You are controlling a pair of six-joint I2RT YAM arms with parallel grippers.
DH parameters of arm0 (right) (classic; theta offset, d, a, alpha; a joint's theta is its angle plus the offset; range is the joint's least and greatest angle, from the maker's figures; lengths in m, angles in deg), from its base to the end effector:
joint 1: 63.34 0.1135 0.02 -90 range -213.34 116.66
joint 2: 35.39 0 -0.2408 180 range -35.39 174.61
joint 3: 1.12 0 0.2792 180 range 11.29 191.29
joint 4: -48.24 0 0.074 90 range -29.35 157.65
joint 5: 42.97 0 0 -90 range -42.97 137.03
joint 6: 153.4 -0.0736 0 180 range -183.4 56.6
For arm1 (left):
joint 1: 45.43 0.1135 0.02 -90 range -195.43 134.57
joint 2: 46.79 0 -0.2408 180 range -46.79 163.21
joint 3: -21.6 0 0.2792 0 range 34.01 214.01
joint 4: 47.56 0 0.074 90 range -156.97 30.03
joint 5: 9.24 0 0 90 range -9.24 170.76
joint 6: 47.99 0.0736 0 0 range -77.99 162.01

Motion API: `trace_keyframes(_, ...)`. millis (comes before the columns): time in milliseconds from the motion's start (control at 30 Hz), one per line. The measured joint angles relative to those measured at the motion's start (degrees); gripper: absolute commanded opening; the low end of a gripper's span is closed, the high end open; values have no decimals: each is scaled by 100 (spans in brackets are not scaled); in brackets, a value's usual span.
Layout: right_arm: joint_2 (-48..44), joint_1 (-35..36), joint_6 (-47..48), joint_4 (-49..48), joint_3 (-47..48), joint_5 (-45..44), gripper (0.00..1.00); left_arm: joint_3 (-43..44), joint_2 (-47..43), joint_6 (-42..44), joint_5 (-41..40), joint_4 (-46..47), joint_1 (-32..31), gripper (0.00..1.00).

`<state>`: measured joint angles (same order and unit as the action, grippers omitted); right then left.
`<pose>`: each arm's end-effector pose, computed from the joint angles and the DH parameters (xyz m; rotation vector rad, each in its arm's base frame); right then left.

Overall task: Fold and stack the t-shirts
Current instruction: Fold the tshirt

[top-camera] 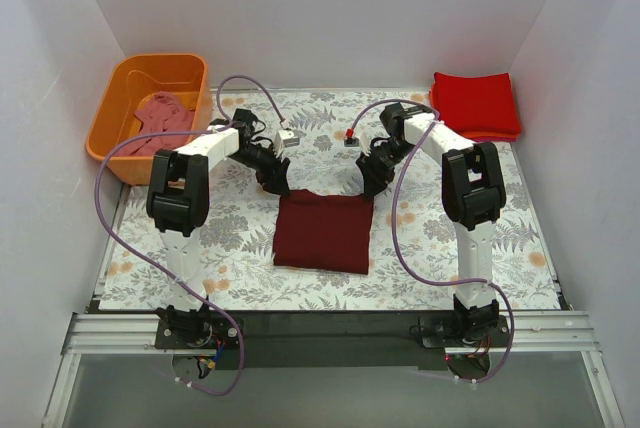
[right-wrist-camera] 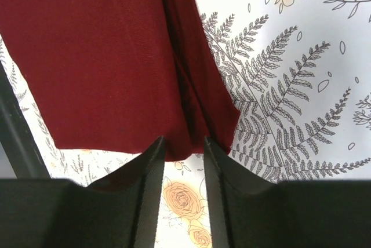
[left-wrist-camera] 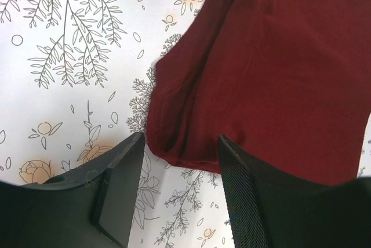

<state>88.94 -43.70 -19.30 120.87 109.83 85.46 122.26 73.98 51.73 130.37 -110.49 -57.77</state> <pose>0.3958 0.1898 0.1164 -1.5001 2.3488 0.9287 0.3984 -0.1445 0.1036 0.6057 2.7009 -1.2823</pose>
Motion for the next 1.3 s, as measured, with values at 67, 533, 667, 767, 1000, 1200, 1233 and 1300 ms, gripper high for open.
trace_keyframes(67, 0, 0, 33, 13, -2, 7, 31, 0, 0, 37, -42, -9, -17, 44)
trace_keyframes(533, -2, -13, 151, 98, 15, -107, 1, 13, -59, 291, 42, -223, 26, 0)
trace_keyframes(667, -2, -68, 195, 105, 118, -225, 1, -66, -234, 111, 87, 83, 96, 0)
trace_keyframes(767, -2, -109, 229, 96, 240, -289, 1, -72, -262, -48, 85, 334, 103, 0)
trace_keyframes(1000, 184, -122, 81, -321, 562, -595, 1, -166, -118, -514, -116, 1224, 103, 0)
trace_keyframes(1200, 667, -127, -363, -835, 820, -861, 1, -28, 407, -920, -249, 1797, 120, 0)
trace_keyframes(1233, 667, -122, -417, -892, 839, -916, 1, 22, 431, -984, -275, 1829, 125, 0)
trace_keyframes(1300, 667, -120, -540, -1088, 922, -1080, 5, 118, 450, -1108, -391, 1947, 122, 14)
